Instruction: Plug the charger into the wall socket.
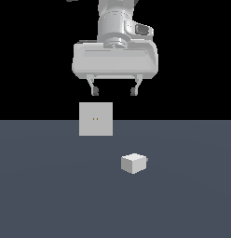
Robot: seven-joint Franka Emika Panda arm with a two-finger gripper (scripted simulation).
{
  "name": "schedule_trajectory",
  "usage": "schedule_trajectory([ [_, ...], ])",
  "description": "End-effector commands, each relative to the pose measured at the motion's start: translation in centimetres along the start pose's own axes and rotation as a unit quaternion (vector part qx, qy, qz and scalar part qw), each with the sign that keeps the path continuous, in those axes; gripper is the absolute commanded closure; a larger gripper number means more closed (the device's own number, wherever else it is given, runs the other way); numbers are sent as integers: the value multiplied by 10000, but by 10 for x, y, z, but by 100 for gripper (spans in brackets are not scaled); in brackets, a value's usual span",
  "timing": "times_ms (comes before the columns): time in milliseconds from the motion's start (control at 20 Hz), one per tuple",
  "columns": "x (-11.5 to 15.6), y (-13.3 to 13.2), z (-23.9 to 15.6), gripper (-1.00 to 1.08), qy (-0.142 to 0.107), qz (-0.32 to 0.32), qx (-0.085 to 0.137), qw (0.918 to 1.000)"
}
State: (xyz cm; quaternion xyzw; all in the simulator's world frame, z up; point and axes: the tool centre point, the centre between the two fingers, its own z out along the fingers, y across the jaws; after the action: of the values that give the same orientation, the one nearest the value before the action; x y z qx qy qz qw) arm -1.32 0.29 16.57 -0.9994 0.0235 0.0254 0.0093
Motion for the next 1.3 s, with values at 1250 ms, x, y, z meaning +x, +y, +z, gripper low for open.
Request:
schedule_trajectory([
  [1250, -18, 19, 40, -92, 811, 1606, -262, 9833],
])
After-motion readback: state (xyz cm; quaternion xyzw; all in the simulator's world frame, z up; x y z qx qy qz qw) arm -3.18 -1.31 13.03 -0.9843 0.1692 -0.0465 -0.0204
